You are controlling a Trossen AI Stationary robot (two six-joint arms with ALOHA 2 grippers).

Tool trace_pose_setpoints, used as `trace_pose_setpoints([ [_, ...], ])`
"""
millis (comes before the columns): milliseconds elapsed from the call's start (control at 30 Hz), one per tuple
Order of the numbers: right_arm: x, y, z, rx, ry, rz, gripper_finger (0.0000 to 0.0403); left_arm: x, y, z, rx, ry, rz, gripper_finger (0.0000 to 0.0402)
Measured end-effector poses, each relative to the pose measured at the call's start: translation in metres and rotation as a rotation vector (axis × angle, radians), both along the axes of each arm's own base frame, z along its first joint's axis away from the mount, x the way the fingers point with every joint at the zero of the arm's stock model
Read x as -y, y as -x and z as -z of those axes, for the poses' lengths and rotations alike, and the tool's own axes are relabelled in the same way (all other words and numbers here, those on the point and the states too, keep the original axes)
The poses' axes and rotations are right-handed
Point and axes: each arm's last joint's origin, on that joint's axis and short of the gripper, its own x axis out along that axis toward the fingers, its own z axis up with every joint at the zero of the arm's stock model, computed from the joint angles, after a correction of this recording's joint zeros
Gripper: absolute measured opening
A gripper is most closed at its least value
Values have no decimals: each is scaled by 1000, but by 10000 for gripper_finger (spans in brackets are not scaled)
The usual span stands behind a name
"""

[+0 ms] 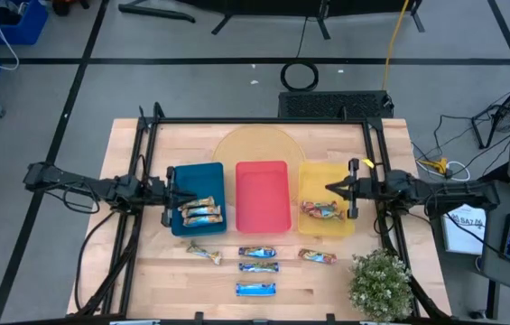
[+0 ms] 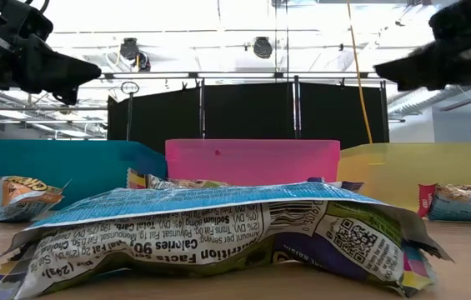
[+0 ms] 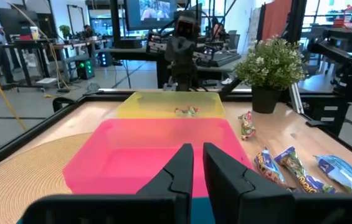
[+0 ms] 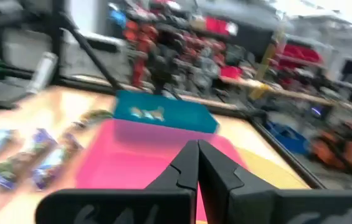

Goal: Pick and place Granola Bars by type
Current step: Put the red granola bar into the yellow bin

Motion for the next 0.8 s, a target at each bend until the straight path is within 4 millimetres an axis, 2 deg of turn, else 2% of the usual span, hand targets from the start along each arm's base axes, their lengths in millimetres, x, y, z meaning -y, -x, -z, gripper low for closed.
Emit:
trace_pose_setpoints([
  [133,2,-9,-20,-60,18,111,0,0,0,0,0,0,0,46],
  [433,-11,-51,-65,-191,34,23,0,0,0,-1,6,1,-1,46],
  [800,-44,-89,-72,-316,68,-122,0,0,0,-1,7,1,-1,47],
])
